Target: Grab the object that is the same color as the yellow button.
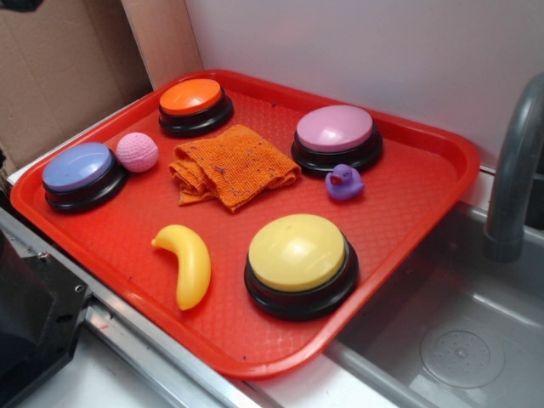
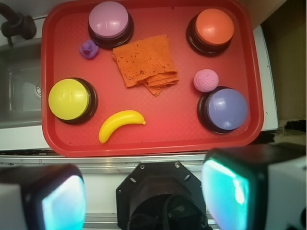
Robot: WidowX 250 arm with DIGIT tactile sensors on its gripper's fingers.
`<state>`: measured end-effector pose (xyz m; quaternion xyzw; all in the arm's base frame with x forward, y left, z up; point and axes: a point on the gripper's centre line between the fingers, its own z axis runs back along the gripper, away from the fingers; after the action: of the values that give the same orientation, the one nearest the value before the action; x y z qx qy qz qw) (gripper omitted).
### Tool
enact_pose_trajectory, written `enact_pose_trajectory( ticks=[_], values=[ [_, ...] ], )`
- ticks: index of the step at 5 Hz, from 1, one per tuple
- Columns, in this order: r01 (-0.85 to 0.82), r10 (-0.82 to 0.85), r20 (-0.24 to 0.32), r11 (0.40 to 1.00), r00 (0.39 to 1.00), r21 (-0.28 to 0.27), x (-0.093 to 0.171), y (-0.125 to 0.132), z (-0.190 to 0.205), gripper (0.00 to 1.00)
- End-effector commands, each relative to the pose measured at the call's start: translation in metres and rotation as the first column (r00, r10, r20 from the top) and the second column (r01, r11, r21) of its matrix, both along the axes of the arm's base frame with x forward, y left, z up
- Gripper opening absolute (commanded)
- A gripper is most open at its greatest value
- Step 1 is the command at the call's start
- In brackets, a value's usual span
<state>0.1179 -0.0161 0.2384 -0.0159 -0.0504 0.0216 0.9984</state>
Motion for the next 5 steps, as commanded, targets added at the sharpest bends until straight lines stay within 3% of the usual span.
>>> enact_pose_trajectory(
  ticks=[1, 3, 4, 5],
  values=[
    [0.0, 0.0, 0.0, 1.0, 1.0, 0.0, 0.0, 0.0, 0.0, 1.0],
    [-0.339, 0.34, 0.019, 0.939, 0.94, -0.067, -0.002, -0.006, -0.032, 1.0],
    [-0.492, 0.495, 0.005, 0.865, 0.869, -0.1, -0.001, -0.012, -0.057, 1.0],
    [-0.615, 0.619, 0.028, 0.783, 0.785, -0.089, 0.003, -0.017, -0.093, 1.0]
  ],
)
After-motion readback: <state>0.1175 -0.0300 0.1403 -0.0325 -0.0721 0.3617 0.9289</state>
